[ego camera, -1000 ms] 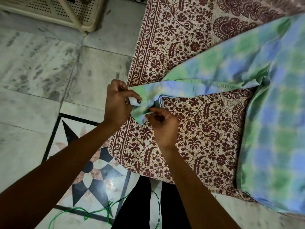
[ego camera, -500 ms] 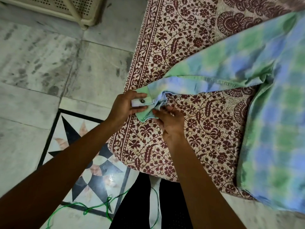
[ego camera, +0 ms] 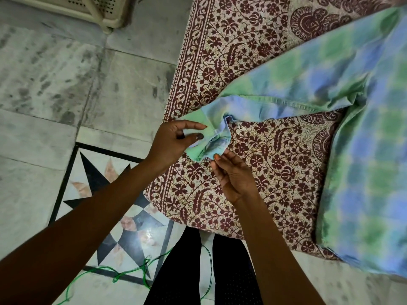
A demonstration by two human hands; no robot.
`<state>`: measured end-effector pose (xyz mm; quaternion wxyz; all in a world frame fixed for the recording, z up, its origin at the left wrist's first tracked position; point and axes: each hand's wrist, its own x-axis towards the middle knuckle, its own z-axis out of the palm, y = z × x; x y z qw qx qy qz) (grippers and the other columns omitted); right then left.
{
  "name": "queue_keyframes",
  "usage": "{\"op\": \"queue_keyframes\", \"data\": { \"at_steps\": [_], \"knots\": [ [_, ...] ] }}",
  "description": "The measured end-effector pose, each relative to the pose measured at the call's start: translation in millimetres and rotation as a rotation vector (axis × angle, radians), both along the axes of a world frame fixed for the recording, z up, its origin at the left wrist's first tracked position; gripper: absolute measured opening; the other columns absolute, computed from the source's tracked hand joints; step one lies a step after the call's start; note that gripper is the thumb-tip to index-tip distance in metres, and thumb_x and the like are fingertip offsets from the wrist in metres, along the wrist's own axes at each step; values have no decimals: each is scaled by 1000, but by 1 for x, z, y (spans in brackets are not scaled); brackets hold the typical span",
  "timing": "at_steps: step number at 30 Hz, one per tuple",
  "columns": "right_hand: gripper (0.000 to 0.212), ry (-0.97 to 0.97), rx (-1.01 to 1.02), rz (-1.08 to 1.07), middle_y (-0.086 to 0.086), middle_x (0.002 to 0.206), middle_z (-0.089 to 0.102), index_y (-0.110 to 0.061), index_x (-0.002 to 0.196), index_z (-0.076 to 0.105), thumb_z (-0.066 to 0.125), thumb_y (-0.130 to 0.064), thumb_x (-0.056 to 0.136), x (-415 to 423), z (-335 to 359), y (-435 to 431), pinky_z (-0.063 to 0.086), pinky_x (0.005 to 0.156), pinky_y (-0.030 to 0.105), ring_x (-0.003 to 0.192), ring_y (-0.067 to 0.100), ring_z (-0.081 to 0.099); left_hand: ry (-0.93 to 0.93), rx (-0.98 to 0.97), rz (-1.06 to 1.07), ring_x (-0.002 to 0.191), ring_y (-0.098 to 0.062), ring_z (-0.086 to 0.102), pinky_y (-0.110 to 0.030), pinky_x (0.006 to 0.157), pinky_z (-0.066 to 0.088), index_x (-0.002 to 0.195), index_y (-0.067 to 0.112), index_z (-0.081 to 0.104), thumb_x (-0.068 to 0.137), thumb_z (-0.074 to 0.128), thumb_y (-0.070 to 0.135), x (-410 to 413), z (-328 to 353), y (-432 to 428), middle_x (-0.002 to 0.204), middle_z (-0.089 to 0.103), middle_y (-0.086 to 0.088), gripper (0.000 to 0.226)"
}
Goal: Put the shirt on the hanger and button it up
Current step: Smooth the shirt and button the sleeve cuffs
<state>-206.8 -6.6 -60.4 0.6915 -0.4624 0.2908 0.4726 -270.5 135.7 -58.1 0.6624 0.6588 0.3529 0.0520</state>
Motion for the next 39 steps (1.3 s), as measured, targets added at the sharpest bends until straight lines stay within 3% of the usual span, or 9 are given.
{"op": "queue_keyframes", "data": {
  "at_steps": [5, 10, 16, 19, 23, 29, 32, 36, 39],
  "knots": [
    [18, -33, 34, 21, 2, 72, 71, -4, 86, 61, 54, 12, 82, 3, 2, 2, 56, 61, 18, 64, 10, 68, 7, 54, 31, 81, -17, 66, -31, 75, 56, 86, 16, 66, 76, 70, -1, 0, -3, -4, 87, 68, 1, 21],
    [26, -27, 51, -31, 4, 68, 68, -7, 76, 57, 47, 16, 82, 6, 0, 0, 55, 56, 17, 58, 9, 65, 2, 151, -37, 69, -8, 63, -22, 67, 53, 74, 24, 63, 80, 65, -2, 6, -8, -10, 75, 65, 13, 27],
    [11, -50, -24, -112, 6, 70, 69, -1, 84, 62, 57, 8, 81, 11, -1, -8, 49, 44, 13, 51, 7, 62, -27, 286, -310, 69, 9, 59, -5, 59, 45, 104, 6, 67, 81, 64, 0, 11, -2, -29, 93, 65, 3, 24],
    [9, -65, -66, -132, 4, 70, 69, -4, 84, 63, 61, 3, 80, 14, 0, -9, 50, 44, 13, 52, 7, 62, 5, 483, -509, 104, -14, 56, -27, 89, 49, 121, 13, 56, 72, 75, 23, 7, -14, -35, 115, 61, -2, 54],
    [9, -170, -92, 13, 0, 68, 69, -7, 83, 65, 58, -1, 84, 19, 5, -11, 50, 47, 14, 51, 4, 60, 82, 591, -524, 96, -20, 60, -26, 80, 49, 119, 13, 56, 69, 78, 30, 9, -24, -38, 113, 64, -8, 57],
    [16, -507, -175, 266, -3, 89, 66, -8, 100, 66, 54, -7, 90, 35, 9, -14, 48, 66, 16, 74, 0, 59, 19, 339, -193, 49, 3, 49, -6, 45, 32, 91, 10, 67, 89, 59, 16, 12, -20, -39, 65, 58, 8, 10],
    [28, -667, -243, 294, 0, 90, 65, 7, 108, 61, 60, 11, 80, 36, 9, -7, 54, 72, 14, 73, -7, 64, 46, 134, -58, 59, 5, 53, -11, 52, 41, 98, 16, 66, 88, 60, 14, 17, -18, -33, 76, 62, 10, 12],
    [23, -831, -360, 272, -2, 83, 68, -8, 89, 67, 71, 7, 72, 30, 8, 1, 55, 75, 22, 74, 4, 66, 71, -256, 15, 85, -11, 62, -24, 81, 50, 105, 13, 65, 89, 56, 12, 22, -15, -29, 93, 67, 1, 18],
    [12, -844, -407, 236, 6, 79, 70, -14, 81, 65, 75, -10, 74, 18, 14, 8, 58, 72, 35, 75, 24, 68, 52, -187, -39, 87, -12, 62, -23, 81, 51, 102, 15, 65, 91, 54, 15, 23, -13, -30, 94, 67, 0, 15]
  ]
}}
